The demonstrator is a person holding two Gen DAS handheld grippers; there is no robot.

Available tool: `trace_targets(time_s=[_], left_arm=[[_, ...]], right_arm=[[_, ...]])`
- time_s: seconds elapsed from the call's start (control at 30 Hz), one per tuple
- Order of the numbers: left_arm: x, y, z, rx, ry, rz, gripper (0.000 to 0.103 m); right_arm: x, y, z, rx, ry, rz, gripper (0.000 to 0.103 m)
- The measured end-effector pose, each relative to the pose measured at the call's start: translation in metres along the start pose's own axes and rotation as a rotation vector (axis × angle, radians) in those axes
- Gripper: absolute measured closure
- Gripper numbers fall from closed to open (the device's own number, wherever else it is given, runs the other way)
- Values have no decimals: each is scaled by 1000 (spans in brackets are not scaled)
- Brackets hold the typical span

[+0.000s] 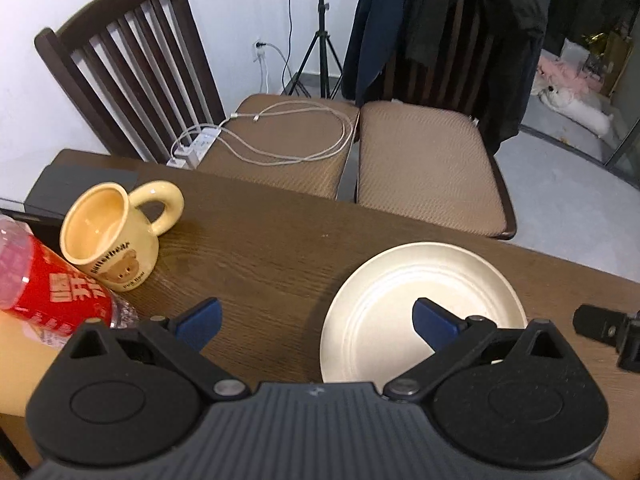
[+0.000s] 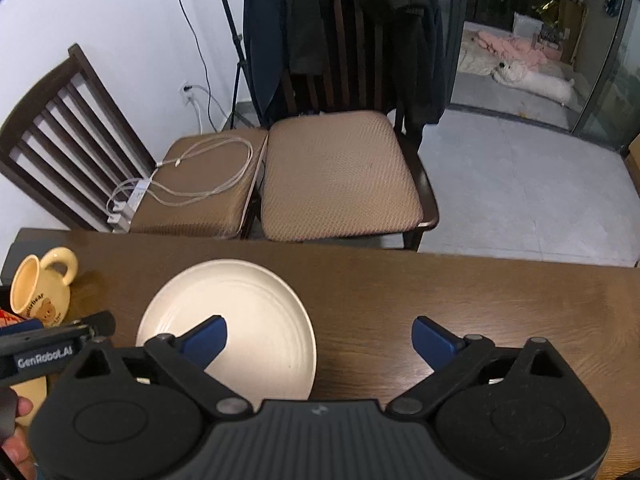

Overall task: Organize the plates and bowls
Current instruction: 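Move both open grippers down to the rim of that cream plate, then close both grippers on the cream plate rim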

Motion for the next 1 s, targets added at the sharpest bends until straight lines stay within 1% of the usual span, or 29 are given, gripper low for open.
trace_targets(time_s=[0.13,0.2,0.33,0.4,0.43,0.47,0.5,0.57,0.63,0.7,0.77,0.8,0.83,0.93,1.0], left_arm=[[0,-19,5,-23,3,-8,0],[0,-29,7,-30,8,-10,0],[1,-46,11,-49,10,-20,3],[0,-55,13,-66,11,-19,10],[1,-59,15,-76,9,-18,15],[1,-63,16,-82,10,-18,20],[2,-65,17,-87,10,-14,22],[3,-71,18,-91,8,-8,28],[3,-77,20,-103,13,-1,29],[4,-81,21,-110,9,0,34],[5,-85,22,-116,8,4,42],[5,-87,22,-121,10,7,44],[4,-89,22,-125,12,11,47],[3,-90,23,-117,19,32,49],[3,-90,24,-110,18,47,54]], right_arm=[[7,-27,10,-39,-21,-15,14],[10,-39,16,-55,-27,-15,23],[17,-59,27,-72,-45,-16,33],[20,-66,31,-78,-54,-18,43],[22,-70,31,-79,-59,-23,46],[23,-72,33,-80,-62,-30,51],[23,-74,33,-77,-64,-39,54],[23,-77,35,-73,-65,-53,56],[23,-81,36,-75,-57,-54,60],[23,-86,37,-78,-57,-58,69],[24,-90,38,-80,-62,-62,76],[24,-92,39,-80,-66,-63,79],[25,-94,39,-78,-72,-66,81],[28,-97,40,-65,-86,-84,85],[29,-96,39,-54,-93,-99,88]])
Point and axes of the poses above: each gripper's, at about its wrist camera, not at the fingertips, and y roughly against the way its jaws point, x to its right, z to its underside, the point moved 2 cm from there along -y, roughly the way its jaws point, and after that the axes turned 7 degrees about -z, right-handed, at the moved point
